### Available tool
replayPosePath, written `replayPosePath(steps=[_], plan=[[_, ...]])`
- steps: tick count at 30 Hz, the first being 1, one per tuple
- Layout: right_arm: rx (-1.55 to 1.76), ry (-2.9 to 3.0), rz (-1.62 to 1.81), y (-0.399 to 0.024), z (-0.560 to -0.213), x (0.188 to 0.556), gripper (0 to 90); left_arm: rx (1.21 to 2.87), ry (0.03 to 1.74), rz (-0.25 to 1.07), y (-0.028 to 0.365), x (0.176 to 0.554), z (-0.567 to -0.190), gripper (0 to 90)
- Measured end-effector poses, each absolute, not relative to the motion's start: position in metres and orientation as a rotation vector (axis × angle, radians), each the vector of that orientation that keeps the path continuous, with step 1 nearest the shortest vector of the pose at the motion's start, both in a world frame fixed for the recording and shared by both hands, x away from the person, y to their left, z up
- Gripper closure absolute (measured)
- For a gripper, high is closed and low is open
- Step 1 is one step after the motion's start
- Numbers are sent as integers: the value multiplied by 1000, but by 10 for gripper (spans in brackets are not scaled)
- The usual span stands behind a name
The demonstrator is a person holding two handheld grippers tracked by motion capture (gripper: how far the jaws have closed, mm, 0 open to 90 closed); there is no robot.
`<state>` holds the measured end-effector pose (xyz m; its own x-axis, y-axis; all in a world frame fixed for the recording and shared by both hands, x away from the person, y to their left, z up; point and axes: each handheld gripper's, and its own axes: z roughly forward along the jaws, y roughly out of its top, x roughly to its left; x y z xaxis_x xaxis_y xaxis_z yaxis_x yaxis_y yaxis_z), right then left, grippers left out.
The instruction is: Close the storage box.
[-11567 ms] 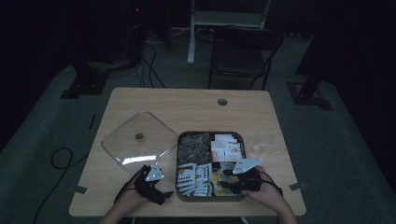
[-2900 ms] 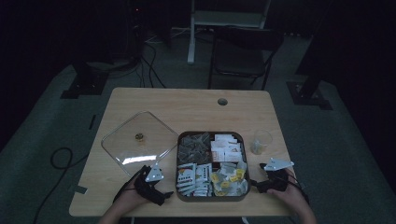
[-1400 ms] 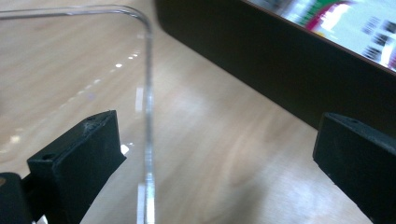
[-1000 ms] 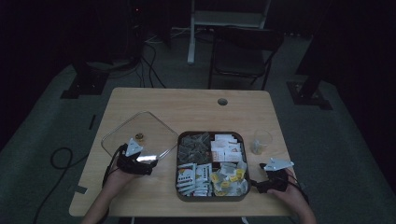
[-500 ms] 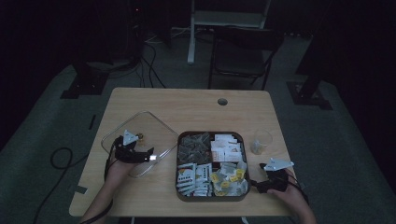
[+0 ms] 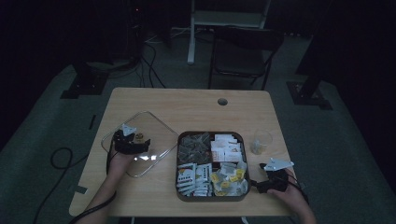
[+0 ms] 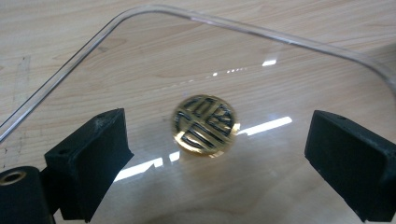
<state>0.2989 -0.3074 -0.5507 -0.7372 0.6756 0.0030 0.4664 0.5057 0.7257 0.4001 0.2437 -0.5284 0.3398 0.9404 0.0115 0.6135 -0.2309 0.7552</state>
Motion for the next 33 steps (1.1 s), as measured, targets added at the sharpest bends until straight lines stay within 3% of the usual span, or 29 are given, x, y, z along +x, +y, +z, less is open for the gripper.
replayPosePath(steps=[6,12,18,25,28,33], plan=[[963,2470,1064,-307,-551,299,122,1959,1342,618,244,406,-531,242],[963,2471,1064,-307,-551,299,122,1978,1316,588,240,408,-533,301],[964,2471,1064,-307,-551,299,122,1999,1305,624,240,410,-533,436],[965,2471,1063,-308,-551,299,123,1996,1313,613,243,411,-534,502],[964,2471,1064,-308,-551,299,123,1976,1330,606,247,412,-535,588],[964,2471,1063,-307,-551,299,123,1998,1321,614,246,412,-533,594]])
